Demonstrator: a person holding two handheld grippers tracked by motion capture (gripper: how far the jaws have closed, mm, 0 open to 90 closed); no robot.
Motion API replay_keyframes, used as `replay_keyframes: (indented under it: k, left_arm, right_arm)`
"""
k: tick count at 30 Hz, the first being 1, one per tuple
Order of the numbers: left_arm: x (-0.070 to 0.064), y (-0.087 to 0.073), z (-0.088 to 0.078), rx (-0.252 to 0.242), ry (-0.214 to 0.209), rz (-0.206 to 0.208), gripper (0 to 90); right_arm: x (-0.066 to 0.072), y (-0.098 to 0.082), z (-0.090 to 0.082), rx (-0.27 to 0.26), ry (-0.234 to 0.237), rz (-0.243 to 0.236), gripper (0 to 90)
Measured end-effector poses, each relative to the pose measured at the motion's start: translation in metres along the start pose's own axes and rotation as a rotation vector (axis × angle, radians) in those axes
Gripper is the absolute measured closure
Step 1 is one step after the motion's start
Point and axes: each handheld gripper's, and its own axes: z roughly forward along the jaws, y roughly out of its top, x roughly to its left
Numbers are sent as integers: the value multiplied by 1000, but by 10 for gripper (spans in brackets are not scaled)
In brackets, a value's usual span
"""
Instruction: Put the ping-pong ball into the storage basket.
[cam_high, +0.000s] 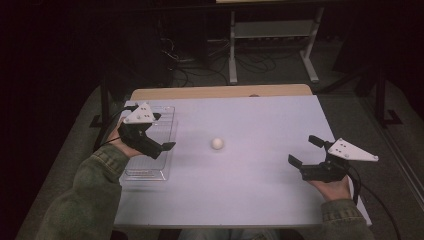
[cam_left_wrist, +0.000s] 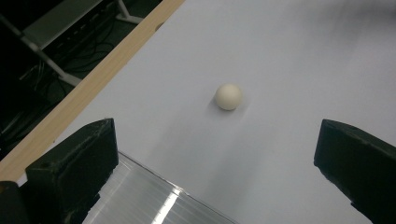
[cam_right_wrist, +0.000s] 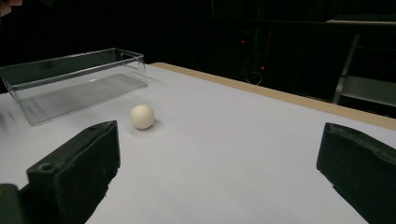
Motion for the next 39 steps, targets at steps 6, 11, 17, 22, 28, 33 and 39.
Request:
replay_keyframes:
  k: [6,11,17,22,28,33,39]
  left_arm:
    - [3,6,5,35,-1,13,0]
    - [6,13,8,43,-16,15,0]
    - [6,20,11,46,-30,29,0]
    - [9,25,14,57,-36,41,0]
    - [11,28,18,72,-40,48,0]
    - [12,31,22,88,-52,61,0]
    - [14,37,26,96,-67,75,0]
  right_arm:
    - [0,0,0,3,2,1,0]
    - [1,0,0,5,5,0,0]
    - [0,-1,0,2,8,2,0]
    - [0,-1,-1,3,8,4,0]
    - [0,-1,-1,4,8,3,0]
    - [0,-1,-1,4,9,3,0]
    - [0,-1,-1,5,10,2,0]
